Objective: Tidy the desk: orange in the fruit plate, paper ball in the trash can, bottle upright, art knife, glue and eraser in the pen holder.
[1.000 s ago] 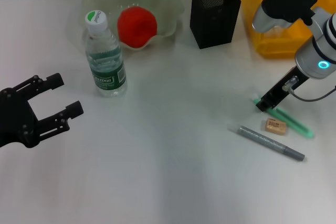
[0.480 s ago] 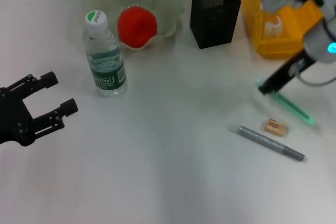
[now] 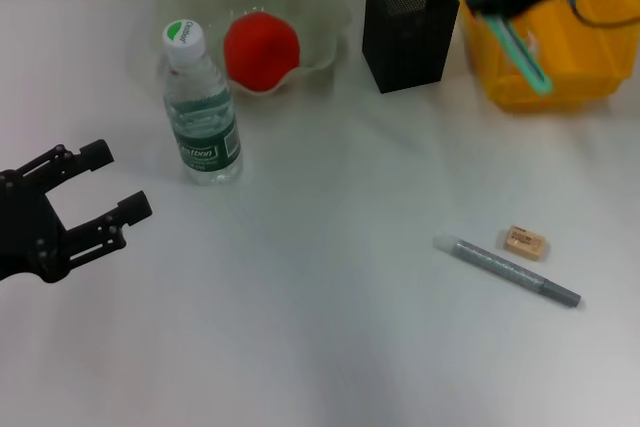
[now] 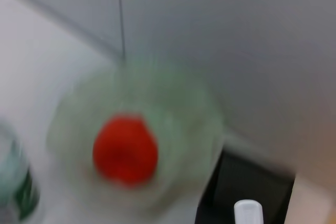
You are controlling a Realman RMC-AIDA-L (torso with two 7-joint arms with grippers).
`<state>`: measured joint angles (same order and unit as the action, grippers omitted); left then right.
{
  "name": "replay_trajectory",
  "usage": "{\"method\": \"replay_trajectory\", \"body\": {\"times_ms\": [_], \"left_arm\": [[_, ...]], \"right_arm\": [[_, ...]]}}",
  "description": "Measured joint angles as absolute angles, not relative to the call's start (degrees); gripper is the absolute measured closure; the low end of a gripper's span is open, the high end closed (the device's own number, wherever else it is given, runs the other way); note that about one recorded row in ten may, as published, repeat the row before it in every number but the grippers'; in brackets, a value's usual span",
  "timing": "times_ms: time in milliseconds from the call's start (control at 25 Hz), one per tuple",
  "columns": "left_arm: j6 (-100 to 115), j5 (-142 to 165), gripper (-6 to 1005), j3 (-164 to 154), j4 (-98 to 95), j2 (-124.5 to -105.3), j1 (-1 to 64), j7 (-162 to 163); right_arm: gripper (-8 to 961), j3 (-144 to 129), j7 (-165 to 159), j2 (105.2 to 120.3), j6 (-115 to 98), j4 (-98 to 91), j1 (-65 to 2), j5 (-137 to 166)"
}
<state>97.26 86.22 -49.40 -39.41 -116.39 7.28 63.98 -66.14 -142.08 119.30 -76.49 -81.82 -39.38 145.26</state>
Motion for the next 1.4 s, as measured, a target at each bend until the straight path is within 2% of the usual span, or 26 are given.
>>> {"method": "replay_trajectory", "body": {"times_ms": [280, 400, 680, 880, 1400], "left_arm": [[97.3, 86.2, 214, -49.4, -38.6, -116.46, 7.1, 64.0], [97.2, 86.2, 214, -49.4, -38.4, -116.57, 7.1, 63.9], [97.0, 86.2, 214, -49.4, -37.8, -116.94, 7.7, 63.2], [96.9, 86.2, 214, -49.4, -37.8, -116.98, 7.8, 63.2], [96.9, 86.2, 214, -49.4, -37.8, -117.02, 8.5, 63.7]], "right_arm": [[784, -71.5, -124.8, 119.38, -51.1, -75.7, -32.9, 123.4], [783, -72.3, -116.5, 119.37, -46.5, -71.8, -32.8, 115.9], [782, -72.4, -84.3, 119.36, -37.7, -53.5, -37.0, 89.0], [779, -72.3, -72.6, 119.35, -36.6, -46.2, -39.1, 77.9], [762, -72.4, -67.5, 119.35, -34.2, -39.0, -42.0, 77.0]]}}
